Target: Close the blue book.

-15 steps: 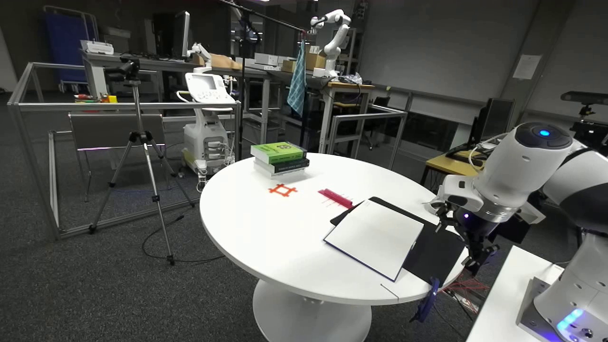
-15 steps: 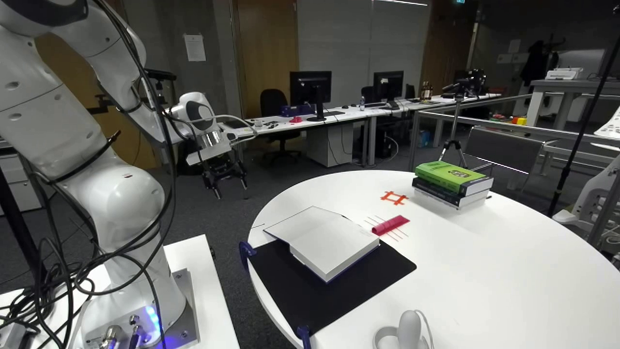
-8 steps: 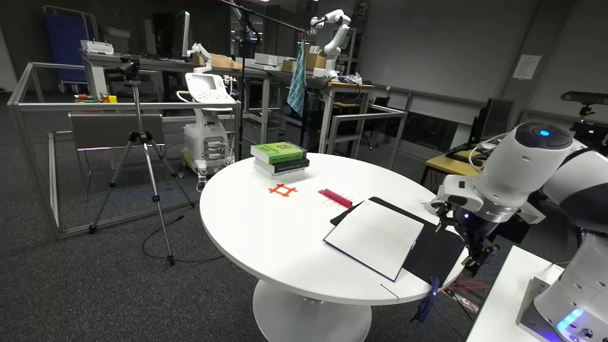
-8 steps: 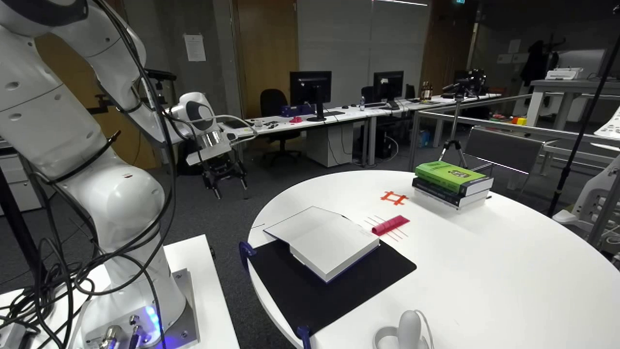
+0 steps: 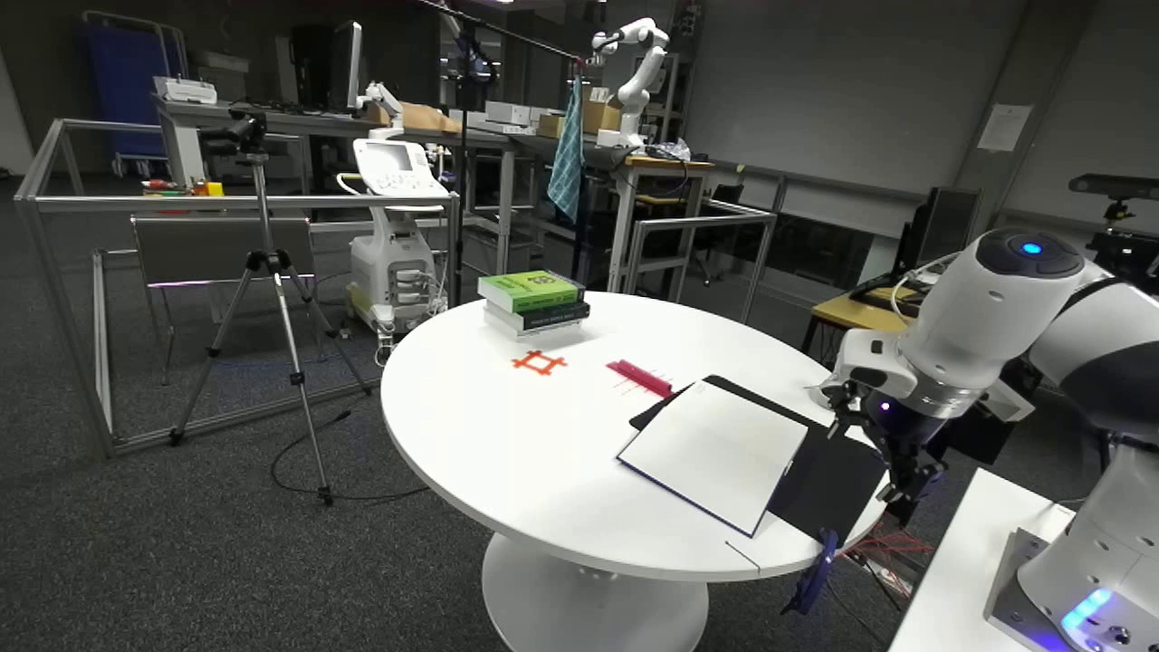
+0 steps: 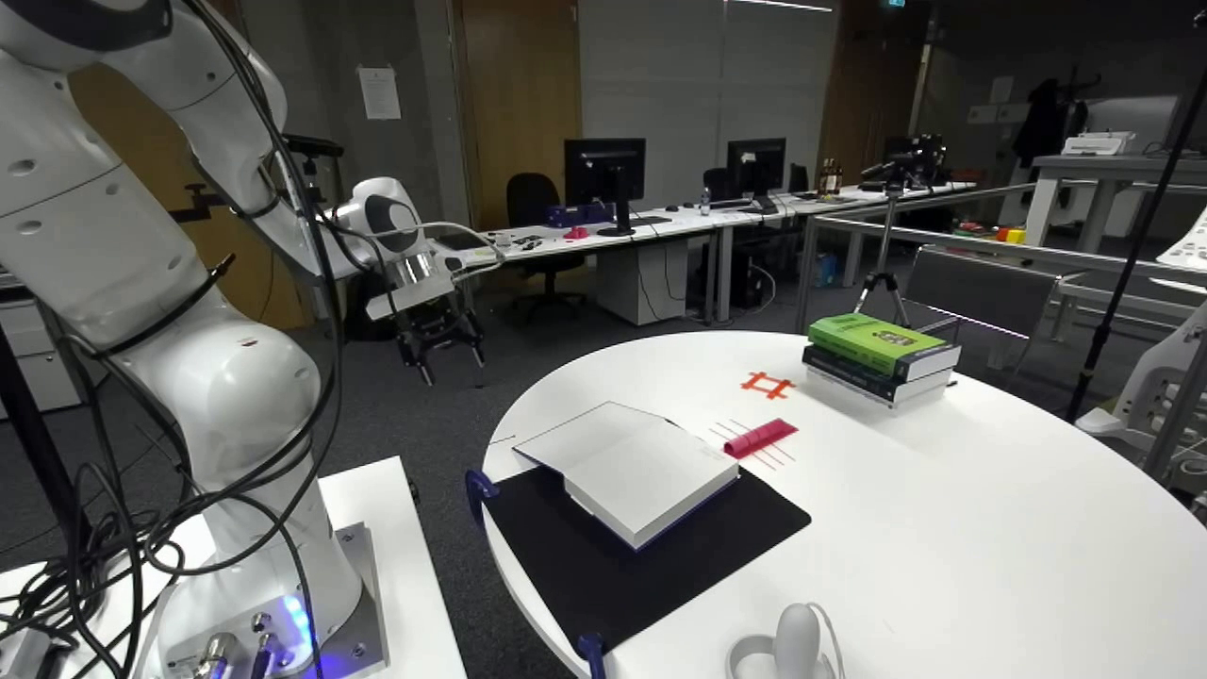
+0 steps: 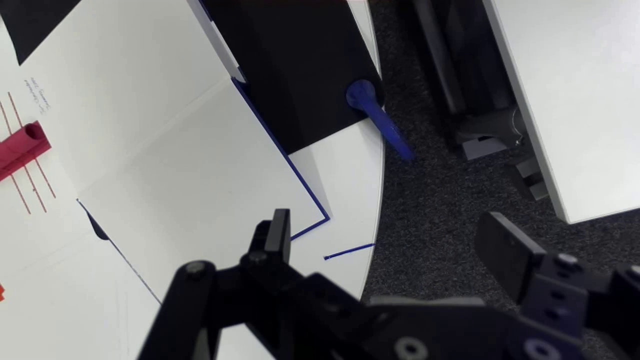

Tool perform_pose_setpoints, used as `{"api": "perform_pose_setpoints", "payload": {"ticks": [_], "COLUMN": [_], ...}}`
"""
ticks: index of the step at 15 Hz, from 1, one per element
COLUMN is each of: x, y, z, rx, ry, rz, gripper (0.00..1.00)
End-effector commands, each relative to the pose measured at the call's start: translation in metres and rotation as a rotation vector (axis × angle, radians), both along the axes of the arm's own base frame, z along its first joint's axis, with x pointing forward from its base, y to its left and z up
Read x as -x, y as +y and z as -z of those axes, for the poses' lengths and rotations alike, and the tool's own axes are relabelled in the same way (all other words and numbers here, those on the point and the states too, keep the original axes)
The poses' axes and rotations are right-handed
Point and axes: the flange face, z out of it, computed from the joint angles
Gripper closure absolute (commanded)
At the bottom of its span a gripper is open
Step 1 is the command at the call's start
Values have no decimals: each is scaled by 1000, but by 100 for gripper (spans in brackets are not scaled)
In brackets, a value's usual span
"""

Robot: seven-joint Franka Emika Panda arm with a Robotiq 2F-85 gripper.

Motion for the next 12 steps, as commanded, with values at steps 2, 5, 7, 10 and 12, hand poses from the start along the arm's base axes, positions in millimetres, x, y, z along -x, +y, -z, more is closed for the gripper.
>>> {"api": "perform_pose_setpoints", "payload": {"ticks": [2,5,7,10,12], "x": [-39,-62,-70,-73,-78], "y": [-12,-16,-18,-22,-26], "z": [-28,-39,-35,-13,5], "rx": [-40,-73,-74,-55,-39], "ry": [-11,-6,1,43,70], "rz": [-7,-5,-4,7,6], "gripper": [0,0,0,0,0]}}
